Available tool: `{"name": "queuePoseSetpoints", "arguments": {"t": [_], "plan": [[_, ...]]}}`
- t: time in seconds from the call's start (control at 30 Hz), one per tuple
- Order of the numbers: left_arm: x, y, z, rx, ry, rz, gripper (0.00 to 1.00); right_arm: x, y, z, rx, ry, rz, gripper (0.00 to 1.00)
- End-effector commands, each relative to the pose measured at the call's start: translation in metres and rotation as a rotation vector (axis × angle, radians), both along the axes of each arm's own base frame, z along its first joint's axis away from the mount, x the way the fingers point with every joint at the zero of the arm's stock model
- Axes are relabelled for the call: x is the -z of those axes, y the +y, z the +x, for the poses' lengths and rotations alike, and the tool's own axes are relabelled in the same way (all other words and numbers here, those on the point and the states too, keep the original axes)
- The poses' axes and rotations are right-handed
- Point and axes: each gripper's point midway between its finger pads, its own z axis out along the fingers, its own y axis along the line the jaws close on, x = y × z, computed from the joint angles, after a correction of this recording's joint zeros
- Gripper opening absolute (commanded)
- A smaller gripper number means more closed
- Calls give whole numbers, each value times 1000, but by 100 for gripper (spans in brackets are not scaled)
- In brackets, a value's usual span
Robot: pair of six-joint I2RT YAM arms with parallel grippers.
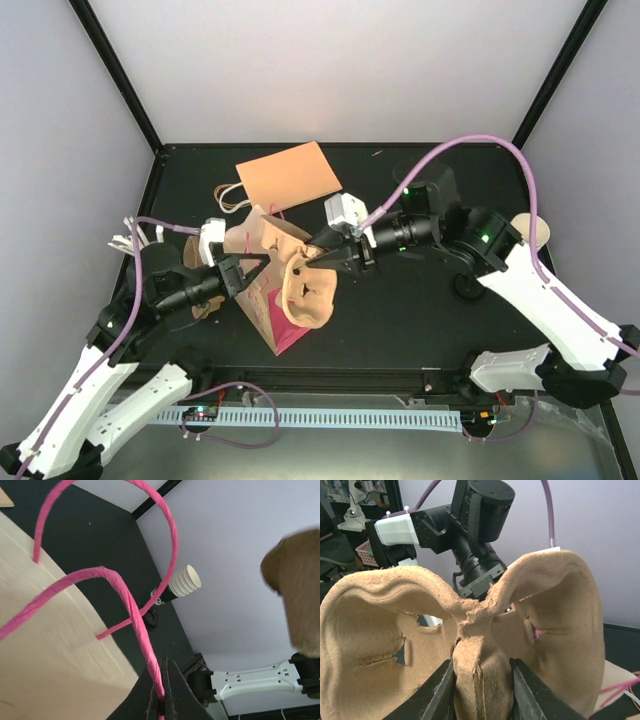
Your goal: Pack the takeout coffee
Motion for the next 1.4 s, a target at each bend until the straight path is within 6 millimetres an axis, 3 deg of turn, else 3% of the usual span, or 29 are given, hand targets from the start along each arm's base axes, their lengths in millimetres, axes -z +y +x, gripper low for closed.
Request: {"name": "queuePoseSetpoints", "arguments": {"t": [0.0, 0.17, 0.5, 0.53, 0.6, 0.63, 0.8, 0.93, 1.03, 1.1, 1.13, 1.2, 1.37], "plan": [[21, 12, -11, -22, 66, 58, 2, -12, 13, 1, -53, 6, 22, 30], [33, 24, -18, -57, 97, 97, 2, -18, 31, 10, -87, 45, 42, 30], [32, 39, -34, -89, 108, 90, 7, -16, 61, 20, -115, 29, 61, 28], [30, 41, -36, -93, 101, 86, 12, -15, 61, 21, -110, 21, 60, 27], [27, 44, -36, -106, 87, 83, 33, -16, 58, 21, -95, 5, 74, 27], [26, 45, -35, -114, 81, 83, 38, -17, 56, 21, -84, -5, 82, 27], [18, 54, -30, -172, 47, 92, 49, -18, 36, 19, -9, -42, 87, 27], [16, 60, -26, -213, 32, 103, 48, -7, 22, 29, 90, -55, 45, 27], [18, 68, -22, -260, 37, 116, 31, 3, 13, 40, 184, -66, 1, 27], [23, 73, -21, -291, 56, 130, 28, 12, 8, 51, 253, -74, -36, 27], [25, 75, -21, -301, 63, 137, 30, 15, 6, 55, 281, -77, -50, 27], [28, 76, -22, -304, 73, 142, 50, 23, 4, 62, 320, -81, -77, 27], [21, 69, -32, -239, 72, 114, 88, 35, -1, 73, 388, -102, -107, 27]]}}
